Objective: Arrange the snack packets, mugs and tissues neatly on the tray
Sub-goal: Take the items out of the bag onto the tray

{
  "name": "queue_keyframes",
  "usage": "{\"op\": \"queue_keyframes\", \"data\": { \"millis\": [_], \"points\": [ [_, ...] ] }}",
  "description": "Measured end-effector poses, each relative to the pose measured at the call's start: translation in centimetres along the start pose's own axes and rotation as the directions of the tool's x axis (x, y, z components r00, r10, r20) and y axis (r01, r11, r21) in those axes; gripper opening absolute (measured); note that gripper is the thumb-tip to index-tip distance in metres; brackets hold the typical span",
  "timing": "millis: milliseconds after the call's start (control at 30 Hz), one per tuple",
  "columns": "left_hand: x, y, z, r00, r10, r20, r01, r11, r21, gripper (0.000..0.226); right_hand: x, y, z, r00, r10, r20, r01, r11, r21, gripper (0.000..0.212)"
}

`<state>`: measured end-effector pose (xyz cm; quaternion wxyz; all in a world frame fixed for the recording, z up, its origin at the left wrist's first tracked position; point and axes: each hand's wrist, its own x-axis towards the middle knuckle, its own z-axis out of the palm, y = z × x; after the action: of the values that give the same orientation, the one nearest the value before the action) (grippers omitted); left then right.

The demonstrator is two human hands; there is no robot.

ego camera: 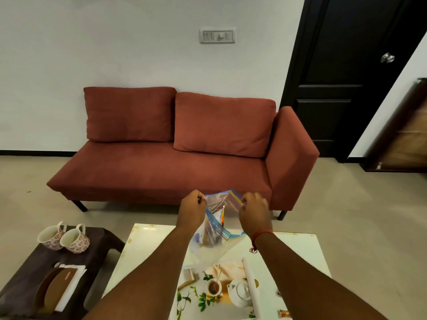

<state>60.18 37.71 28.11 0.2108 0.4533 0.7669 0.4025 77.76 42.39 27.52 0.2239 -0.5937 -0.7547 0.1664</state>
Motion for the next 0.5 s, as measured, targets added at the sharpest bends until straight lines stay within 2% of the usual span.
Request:
{"op": "queue_keyframes", "data": {
  "millis": [67,133,200,267,333,500],
  "points": [
    [-0.4,0.6,0.7,1.0,0.019,0.003,-0.019,1.0,-0.01,0.018,0.1,-0.1,0.4,0.982,-0.066,0.179,0.05,0.995,0.092,0.016],
    [-1.0,1.2,1.3,1.0,0.028,-0.012,-0.028,0.999,-0.023,0.019,0.2,0.4,1.2,0.905,-0.064,0.42,0.027,0.995,0.095,0.018],
    [-1.7,1.7,1.9,0.998,0.045,-0.032,-0.046,0.998,-0.035,0.018,0.1,1.1,1.9,0.827,-0.012,0.562,-0.036,0.997,0.073,0.019],
    [-2.4,2.0,2.4,0.997,0.056,-0.048,-0.058,0.998,-0.027,0.018,0.0,1.9,2.6,0.781,0.018,0.624,-0.076,0.995,0.066,0.03],
    [-3.3,2.2,2.8,0.995,0.068,-0.074,-0.07,0.997,-0.03,0.018,0.1,2.5,3.1,0.738,0.008,0.675,-0.042,0.999,0.034,0.036],
    [-5.3,1.9,3.4,0.988,0.029,-0.152,-0.032,0.999,-0.021,0.019,-0.4,3.2,4.2,0.718,-0.006,0.696,0.057,0.997,-0.051,0.03]
  ]
}}
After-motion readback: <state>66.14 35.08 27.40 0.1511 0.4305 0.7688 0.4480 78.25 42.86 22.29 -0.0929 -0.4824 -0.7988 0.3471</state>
